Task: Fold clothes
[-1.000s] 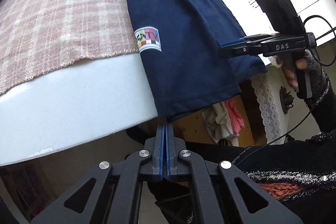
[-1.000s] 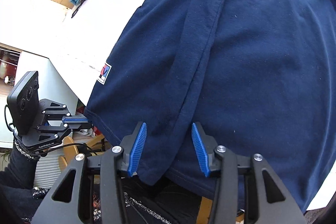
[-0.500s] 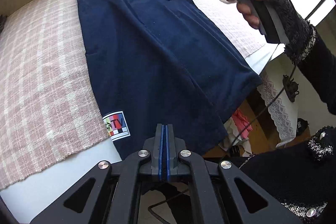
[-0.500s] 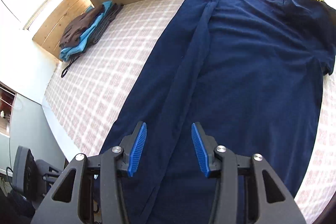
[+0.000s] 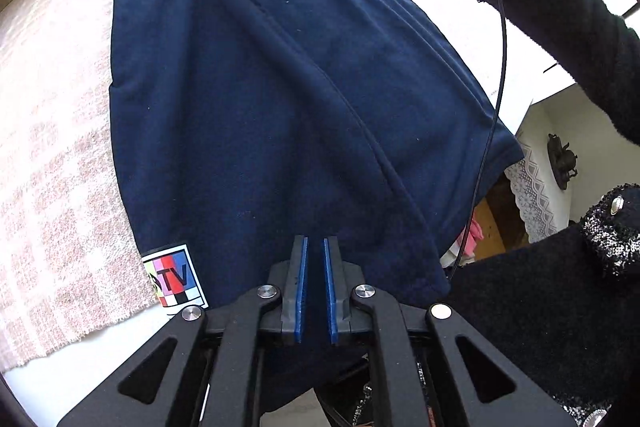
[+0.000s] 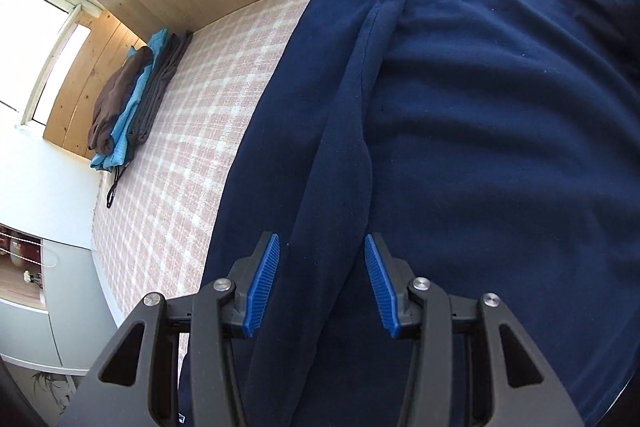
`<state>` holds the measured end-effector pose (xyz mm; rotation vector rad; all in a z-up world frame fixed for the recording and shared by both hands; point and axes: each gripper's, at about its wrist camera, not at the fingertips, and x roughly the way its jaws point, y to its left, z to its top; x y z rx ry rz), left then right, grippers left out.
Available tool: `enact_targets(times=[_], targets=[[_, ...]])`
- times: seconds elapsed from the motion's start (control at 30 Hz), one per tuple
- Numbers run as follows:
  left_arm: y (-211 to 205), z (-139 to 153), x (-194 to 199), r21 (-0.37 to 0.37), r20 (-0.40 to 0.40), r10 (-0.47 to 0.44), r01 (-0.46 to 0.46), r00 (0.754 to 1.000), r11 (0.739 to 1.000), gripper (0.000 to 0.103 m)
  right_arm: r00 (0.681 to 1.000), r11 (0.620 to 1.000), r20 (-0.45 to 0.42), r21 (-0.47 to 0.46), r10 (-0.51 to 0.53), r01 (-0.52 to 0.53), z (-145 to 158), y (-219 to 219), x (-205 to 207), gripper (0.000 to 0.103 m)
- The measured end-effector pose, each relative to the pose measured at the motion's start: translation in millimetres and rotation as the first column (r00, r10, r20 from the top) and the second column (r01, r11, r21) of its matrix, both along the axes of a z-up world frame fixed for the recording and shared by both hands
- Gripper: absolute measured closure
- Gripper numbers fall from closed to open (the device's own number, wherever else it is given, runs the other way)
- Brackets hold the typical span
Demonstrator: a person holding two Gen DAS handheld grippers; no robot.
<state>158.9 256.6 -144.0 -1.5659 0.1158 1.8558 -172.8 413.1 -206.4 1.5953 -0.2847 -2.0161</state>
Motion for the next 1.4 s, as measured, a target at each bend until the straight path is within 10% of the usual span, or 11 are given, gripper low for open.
enact_targets(times=[0.07,0.1,0.23,0.3,0.37,0.53,0.7,0.97,1.27,1.4], targets=[[-7,-2,-4,0.020,0.016,0.019,-0.019,1.000,1.000,0.096,0.999,0.999,0.013,0.007,0.045,-0.045,-6,-4,-1,0.098],[-10,-2,-5,0.030,0.024,0.029,-0.030,0.999,0.999,0.096,0.998,0.998,0.012,0.027,0.065,-0.065,-7,-4,-1,0.100],[-17,-6,-6,0.055,0.061,0.063,-0.066,0.996,0.996,0.100,0.992,0.990,0.003,0.063,0.129,-0.129,-5,-7,2,0.097],[-14,-3,-8,0.027,0.060,0.068,-0.070,0.996,0.997,0.100,0.989,0.985,-0.009,0.094,0.148,-0.146,3,-11,5,0.065],[-10,13,-15,0.010,0.004,0.075,-0.075,0.997,0.997,0.099,0.990,0.984,-0.043,0.119,0.135,-0.129,15,-11,6,0.061],[-10,21,-46,0.014,-0.075,0.132,-0.131,0.988,0.991,0.095,0.973,0.989,-0.181,0.043,0.145,-0.139,40,-7,3,0.063],[-22,1,-47,-0.026,-0.026,0.154,-0.155,0.988,0.988,0.096,0.963,0.956,-0.071,0.163,0.259,-0.245,1,-35,-16,0.097],[-28,-2,-50,-0.010,0.013,0.203,-0.203,0.979,0.979,0.096,0.945,0.980,-0.267,0.109,0.191,-0.167,66,-50,-105,0.097],[-27,-8,-64,0.009,0.077,0.248,-0.250,0.966,0.968,0.097,0.950,0.960,-0.212,0.209,0.228,-0.184,23,-107,-218,0.097],[-23,-9,-72,0.005,0.097,0.254,-0.256,0.962,0.967,0.097,0.940,0.976,-0.315,0.206,0.134,-0.071,22,-95,-251,0.097]])
